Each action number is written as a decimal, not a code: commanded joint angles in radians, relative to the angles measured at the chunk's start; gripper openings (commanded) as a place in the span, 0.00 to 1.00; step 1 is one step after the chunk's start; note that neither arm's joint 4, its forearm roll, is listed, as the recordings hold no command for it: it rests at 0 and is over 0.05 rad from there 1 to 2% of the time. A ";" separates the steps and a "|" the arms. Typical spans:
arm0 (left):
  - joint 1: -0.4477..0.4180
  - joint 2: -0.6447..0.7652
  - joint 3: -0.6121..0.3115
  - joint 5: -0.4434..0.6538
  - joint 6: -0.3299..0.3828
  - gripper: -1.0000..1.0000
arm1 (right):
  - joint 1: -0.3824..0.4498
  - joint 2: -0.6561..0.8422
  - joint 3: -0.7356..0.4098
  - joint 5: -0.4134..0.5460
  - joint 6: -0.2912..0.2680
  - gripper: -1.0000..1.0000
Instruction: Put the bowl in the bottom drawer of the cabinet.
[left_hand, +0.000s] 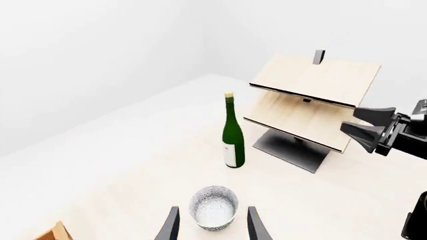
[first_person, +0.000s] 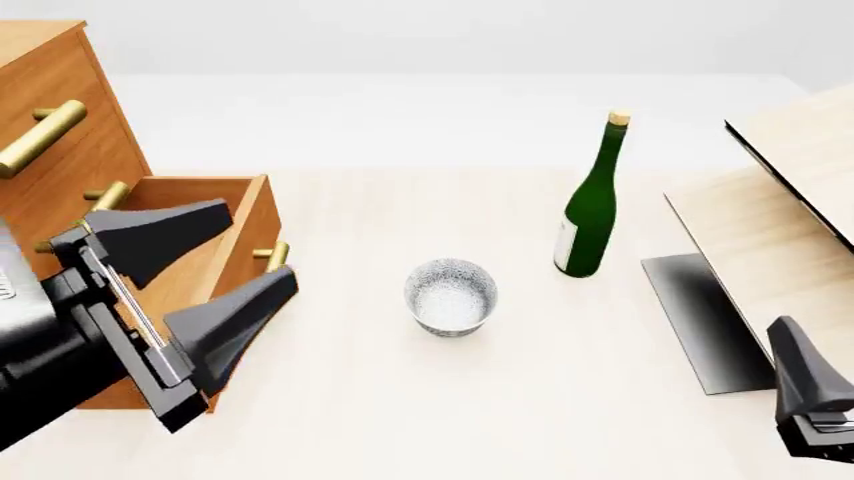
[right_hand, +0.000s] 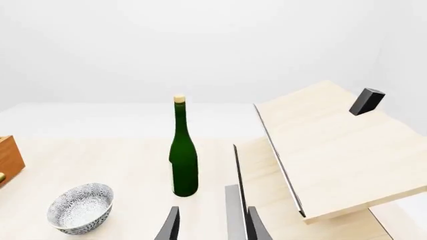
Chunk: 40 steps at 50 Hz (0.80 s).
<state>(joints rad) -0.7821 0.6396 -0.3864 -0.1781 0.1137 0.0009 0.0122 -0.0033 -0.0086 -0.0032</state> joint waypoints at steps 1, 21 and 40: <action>-0.036 0.185 -0.144 0.011 -0.008 1.00 | 0.000 0.000 0.000 0.000 0.000 1.00; -0.025 0.389 -0.385 0.162 0.024 1.00 | 0.000 0.000 0.000 0.000 0.000 1.00; -0.015 0.556 -0.569 0.302 0.026 1.00 | 0.000 0.000 0.000 0.000 0.000 1.00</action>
<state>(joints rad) -0.7998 1.1076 -0.8582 0.0501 0.1377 0.0009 0.0119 -0.0033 -0.0083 -0.0033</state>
